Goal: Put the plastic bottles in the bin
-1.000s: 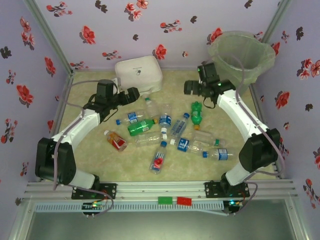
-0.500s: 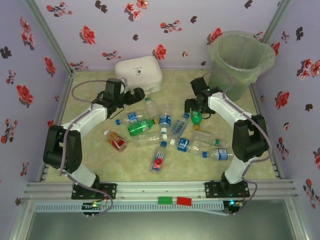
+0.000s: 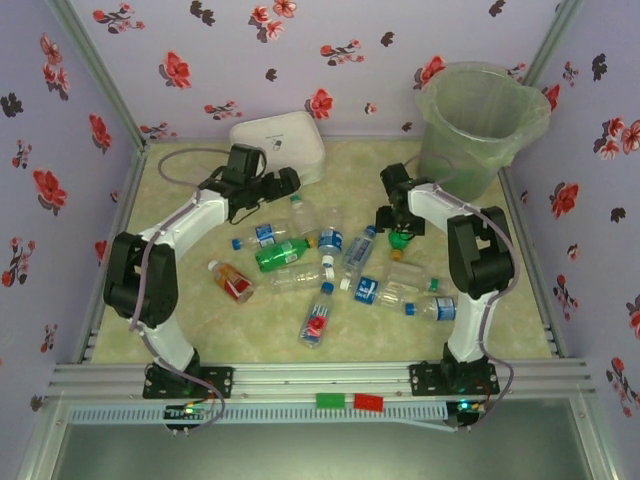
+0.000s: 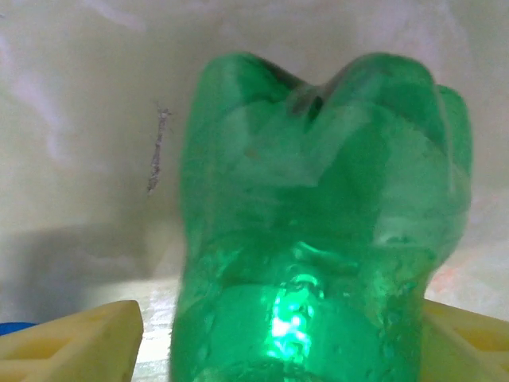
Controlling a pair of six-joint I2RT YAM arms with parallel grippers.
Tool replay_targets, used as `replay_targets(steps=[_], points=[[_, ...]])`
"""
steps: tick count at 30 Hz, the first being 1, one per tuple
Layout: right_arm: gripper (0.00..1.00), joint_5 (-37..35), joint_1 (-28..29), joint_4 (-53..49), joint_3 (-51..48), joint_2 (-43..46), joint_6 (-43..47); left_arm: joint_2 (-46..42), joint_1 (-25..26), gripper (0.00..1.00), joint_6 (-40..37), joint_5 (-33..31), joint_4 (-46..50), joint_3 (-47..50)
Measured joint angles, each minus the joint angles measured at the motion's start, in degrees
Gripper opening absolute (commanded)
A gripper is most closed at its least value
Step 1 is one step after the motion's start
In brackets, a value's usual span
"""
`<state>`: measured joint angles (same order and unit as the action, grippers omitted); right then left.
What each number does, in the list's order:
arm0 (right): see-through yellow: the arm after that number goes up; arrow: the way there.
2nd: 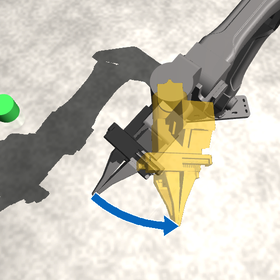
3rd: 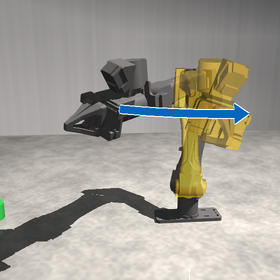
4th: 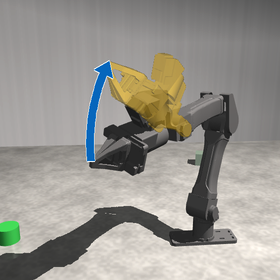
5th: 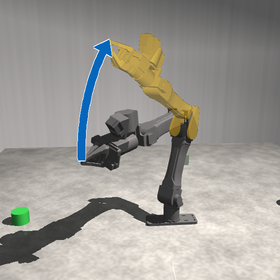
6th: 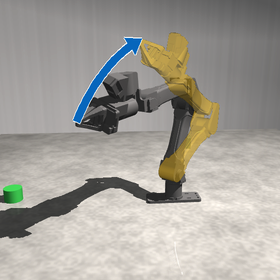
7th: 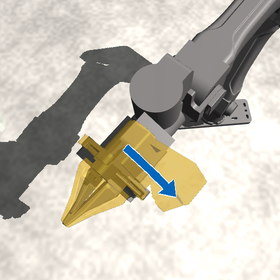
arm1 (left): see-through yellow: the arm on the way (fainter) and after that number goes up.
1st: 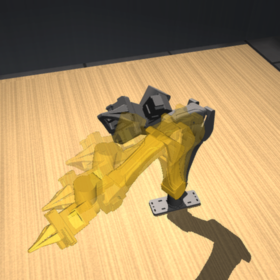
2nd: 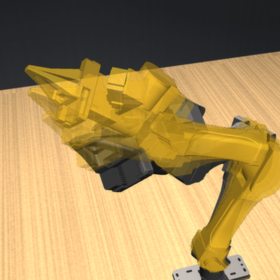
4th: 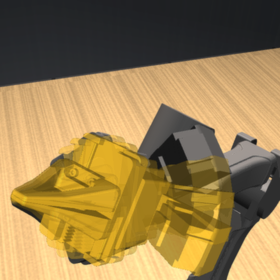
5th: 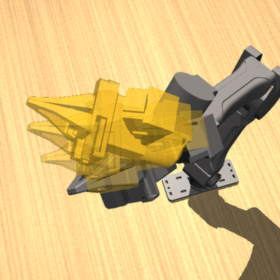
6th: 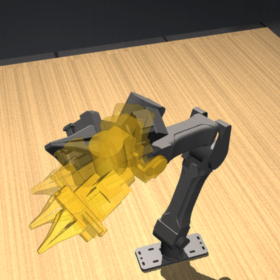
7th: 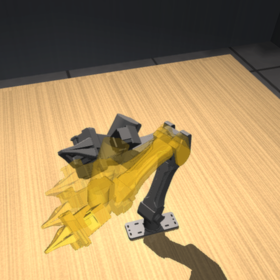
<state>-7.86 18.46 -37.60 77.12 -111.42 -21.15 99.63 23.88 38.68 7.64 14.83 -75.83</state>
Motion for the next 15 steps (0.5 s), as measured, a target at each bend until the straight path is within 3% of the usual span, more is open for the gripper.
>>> replay_targets(steps=[7,15], points=[[0.47,0.57,-0.35,1.27,-0.48,-0.11,-0.44,1.01,1.11,1.0,-1.14,-2.32,1.2,-1.51],[0.37,2.97,-2.03,2.21,-2.25,4.35,-0.26,2.21,1.42,1.0,-3.19,-4.13,2.25,-7.43]])
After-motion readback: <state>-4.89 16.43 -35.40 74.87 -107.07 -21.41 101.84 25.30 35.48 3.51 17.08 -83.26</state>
